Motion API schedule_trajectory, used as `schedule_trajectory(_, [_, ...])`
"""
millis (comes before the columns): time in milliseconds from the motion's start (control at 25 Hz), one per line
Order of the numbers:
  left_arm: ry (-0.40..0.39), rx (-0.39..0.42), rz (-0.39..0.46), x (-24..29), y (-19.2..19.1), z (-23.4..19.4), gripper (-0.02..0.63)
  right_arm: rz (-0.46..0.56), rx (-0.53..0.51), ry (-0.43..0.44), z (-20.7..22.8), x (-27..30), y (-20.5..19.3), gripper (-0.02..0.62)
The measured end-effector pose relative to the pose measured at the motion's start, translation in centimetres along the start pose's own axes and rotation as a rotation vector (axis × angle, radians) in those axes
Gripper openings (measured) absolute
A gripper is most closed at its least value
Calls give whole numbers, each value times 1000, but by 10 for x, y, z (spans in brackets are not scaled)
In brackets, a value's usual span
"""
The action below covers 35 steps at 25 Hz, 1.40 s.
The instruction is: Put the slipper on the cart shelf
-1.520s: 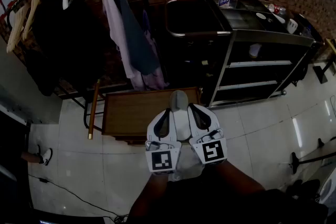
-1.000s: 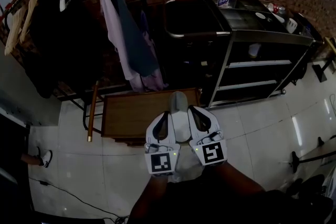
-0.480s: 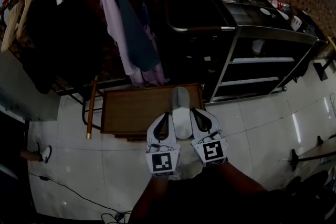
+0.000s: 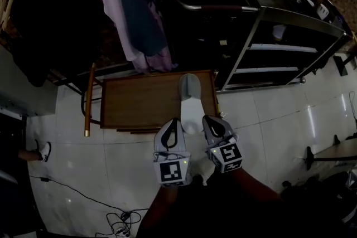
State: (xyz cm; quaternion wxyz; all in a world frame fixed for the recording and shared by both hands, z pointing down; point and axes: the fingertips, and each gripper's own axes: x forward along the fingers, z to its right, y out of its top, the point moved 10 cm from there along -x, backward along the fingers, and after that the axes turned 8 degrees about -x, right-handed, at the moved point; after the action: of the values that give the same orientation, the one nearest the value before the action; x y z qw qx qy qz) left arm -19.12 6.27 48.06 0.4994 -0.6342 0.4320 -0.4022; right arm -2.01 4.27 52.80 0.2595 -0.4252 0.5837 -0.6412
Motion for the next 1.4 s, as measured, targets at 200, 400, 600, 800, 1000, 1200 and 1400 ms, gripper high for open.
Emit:
schedule_trajectory(200, [14,-25,-21,-5,-9,-5,15,-77,65,38,-3,3,-31,3])
schedule_trajectory(400, [11,-49,-4,-8,-7,-7,15,-171,222,57,-1,11,-64,182])
schedule_trajectory(600, [18,-67,11,-11,-5,-12,15,-249,495,-23,4,12,-96,195])
schedule_trajectory(800, [12,-70,12,-13,-6,-13,15,-331,835,-106,6,10,-138,213])
schedule_trajectory(1000, [4,-66,-7,-16,-10,-17,15,-365,991,-119,4,23,-164,212])
schedule_trajectory(1200, [21,-73,-30,-17,-15,-22,15,-376,1126,-126,0,44,-178,213])
schedule_trajectory(1400, [32,-70,-23,-20,-13,-27,15,-402,1169,-150,-3,57,-184,199])
